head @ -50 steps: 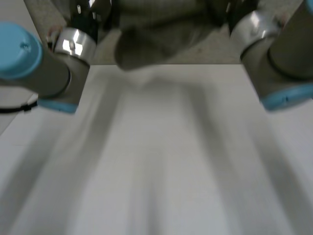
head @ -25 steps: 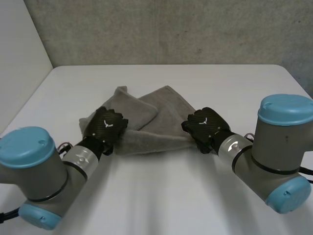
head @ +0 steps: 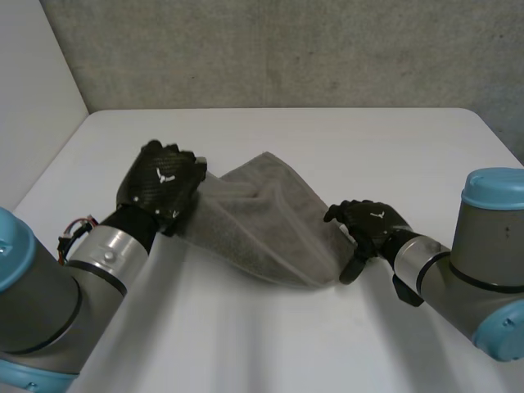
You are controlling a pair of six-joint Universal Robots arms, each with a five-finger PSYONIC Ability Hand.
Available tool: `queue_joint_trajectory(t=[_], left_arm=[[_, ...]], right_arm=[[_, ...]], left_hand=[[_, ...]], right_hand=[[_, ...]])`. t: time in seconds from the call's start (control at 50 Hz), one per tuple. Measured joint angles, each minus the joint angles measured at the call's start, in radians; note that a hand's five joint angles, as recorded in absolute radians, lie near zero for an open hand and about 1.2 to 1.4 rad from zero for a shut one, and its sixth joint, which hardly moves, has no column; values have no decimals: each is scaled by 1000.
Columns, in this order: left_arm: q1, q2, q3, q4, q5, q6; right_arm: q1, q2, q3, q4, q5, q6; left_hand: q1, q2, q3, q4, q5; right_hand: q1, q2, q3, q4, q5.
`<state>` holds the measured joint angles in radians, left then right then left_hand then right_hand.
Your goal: Fold the laundry
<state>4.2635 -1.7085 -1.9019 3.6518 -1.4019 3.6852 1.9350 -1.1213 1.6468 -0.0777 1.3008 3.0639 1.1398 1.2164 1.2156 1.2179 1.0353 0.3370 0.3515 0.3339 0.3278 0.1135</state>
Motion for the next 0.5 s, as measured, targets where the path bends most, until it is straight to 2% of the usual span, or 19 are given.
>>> queue_joint_trajectory(t=[0.14,0.26,0.5], left_arm=[[-3,45,54,-76,1,-78],[-1,48,73,-125,2,-94],[-3,51,77,-134,-4,-97]], right_arm=[[8,-21,34,7,-86,100],[20,-20,38,8,-151,228],[92,31,23,-5,-173,283]], left_hand=[[0,0,0,0,0],[0,0,0,0,0],[0,0,0,0,0]], right_hand=[[0,0,0,0,0],[0,0,0,0,0],[0,0,0,1,23]])
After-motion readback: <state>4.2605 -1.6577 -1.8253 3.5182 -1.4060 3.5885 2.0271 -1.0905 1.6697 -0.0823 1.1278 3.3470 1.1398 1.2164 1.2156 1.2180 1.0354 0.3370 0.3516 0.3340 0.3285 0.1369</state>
